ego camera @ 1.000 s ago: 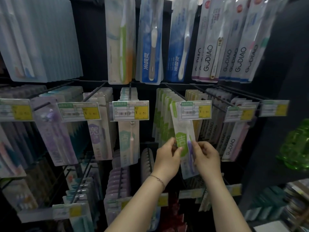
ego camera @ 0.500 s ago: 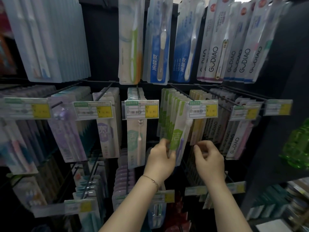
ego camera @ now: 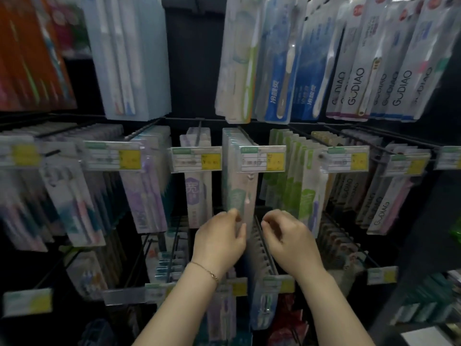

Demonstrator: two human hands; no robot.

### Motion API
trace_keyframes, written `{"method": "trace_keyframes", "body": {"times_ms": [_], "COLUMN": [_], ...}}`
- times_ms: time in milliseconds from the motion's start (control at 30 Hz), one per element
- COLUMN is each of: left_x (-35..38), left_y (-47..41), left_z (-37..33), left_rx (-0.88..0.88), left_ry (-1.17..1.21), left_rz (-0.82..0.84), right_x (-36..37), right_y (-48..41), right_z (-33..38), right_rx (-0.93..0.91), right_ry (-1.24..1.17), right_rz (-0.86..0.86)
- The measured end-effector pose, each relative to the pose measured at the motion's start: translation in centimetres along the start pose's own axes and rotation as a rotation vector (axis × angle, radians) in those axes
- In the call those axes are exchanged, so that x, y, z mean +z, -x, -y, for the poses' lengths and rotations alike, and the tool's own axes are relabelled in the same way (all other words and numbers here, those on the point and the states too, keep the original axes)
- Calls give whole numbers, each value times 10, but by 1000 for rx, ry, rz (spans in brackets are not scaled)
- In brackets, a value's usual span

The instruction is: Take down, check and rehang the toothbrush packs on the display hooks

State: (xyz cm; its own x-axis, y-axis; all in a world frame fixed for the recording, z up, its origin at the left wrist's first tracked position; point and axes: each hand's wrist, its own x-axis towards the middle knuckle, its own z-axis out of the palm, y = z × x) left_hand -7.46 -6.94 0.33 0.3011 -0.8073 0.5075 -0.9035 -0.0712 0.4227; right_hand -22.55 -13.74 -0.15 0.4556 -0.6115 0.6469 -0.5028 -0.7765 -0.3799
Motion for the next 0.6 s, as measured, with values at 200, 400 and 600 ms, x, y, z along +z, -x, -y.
{"method": "trace_keyframes", "body": {"times_ms": [200, 400, 600], "left_x": [-30, -61, -90], "left_y": [8, 12, 12], "left_z": [52, 109, 162], "left_rx": [-65, -137, -182], "left_ry": [-80, -140, -163], "left_rz": [-23, -62, -62], "right_x": [37, 74, 119], "right_y": [-10, -25, -32], "right_z": [43, 81, 109], "right_rx": [5, 48, 175], "right_ry": [-24, -33, -169], "right_rz": [75, 160, 164]}}
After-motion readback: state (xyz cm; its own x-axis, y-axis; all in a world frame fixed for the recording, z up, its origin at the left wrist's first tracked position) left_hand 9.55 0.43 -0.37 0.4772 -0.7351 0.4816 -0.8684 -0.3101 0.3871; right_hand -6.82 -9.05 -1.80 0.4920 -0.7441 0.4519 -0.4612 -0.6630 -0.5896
